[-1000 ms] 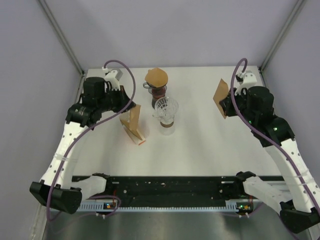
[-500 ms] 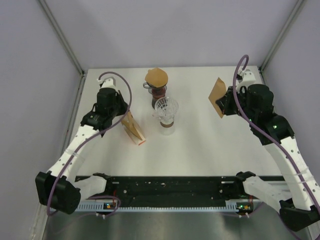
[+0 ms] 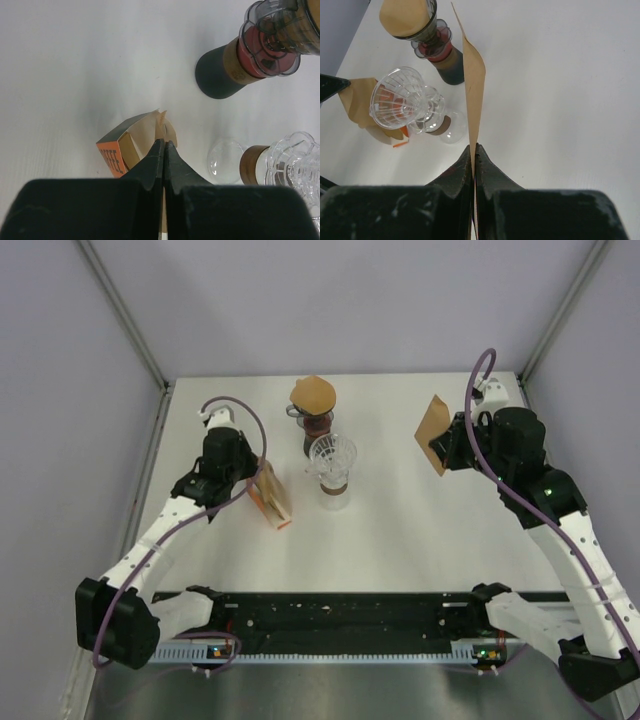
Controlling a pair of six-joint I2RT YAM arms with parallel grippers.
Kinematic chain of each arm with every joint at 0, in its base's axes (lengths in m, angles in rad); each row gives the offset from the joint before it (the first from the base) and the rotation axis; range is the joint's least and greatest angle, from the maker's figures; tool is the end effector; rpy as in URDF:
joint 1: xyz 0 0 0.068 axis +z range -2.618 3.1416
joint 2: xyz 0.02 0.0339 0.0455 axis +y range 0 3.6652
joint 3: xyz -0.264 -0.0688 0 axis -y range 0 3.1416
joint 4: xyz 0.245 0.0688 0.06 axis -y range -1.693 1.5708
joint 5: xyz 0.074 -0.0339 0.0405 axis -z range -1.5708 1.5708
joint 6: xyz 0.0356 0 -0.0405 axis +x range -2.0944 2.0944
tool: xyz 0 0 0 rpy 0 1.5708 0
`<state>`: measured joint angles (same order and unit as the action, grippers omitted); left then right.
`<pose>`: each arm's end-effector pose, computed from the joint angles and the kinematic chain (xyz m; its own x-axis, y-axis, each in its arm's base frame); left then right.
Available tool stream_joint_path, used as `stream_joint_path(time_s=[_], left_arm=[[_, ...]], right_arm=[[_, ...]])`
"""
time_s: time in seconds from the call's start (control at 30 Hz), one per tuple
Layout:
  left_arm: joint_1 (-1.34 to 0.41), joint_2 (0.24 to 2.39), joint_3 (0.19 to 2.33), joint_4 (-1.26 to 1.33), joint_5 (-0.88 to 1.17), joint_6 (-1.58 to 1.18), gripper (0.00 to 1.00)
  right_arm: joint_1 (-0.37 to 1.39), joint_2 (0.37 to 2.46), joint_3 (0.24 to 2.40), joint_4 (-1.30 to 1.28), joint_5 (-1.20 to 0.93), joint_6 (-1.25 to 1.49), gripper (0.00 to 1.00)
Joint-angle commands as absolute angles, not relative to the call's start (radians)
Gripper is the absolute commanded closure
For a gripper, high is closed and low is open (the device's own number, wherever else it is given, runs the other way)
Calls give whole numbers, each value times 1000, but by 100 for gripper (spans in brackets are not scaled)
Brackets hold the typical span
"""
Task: Place the coffee filter in the dripper
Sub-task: Place the coffee filter at the coffee filter holder.
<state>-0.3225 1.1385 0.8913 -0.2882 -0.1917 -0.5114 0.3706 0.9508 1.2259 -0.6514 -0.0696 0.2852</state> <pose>0.2443 -0.0745 0.2959 -0.4982 -0.3401 -0.7976 -0.1010 0.9364 -0.3361 0.1743 0.0704 0.4124 -0.4473 0.1273 -0.8853 -0.3082 0.9073 0.2862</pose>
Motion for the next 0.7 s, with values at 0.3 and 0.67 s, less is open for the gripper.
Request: stream_joint_path(time_s=[0.3,0.67], left_arm=[[-325,1144,974,-434,-304,-706,100],[-327,1155,908,-402,-304,-713,100]], right_arm=[[367,940,1244,-600,-67,281,100],[367,953,1253,-594,-78,282,100]])
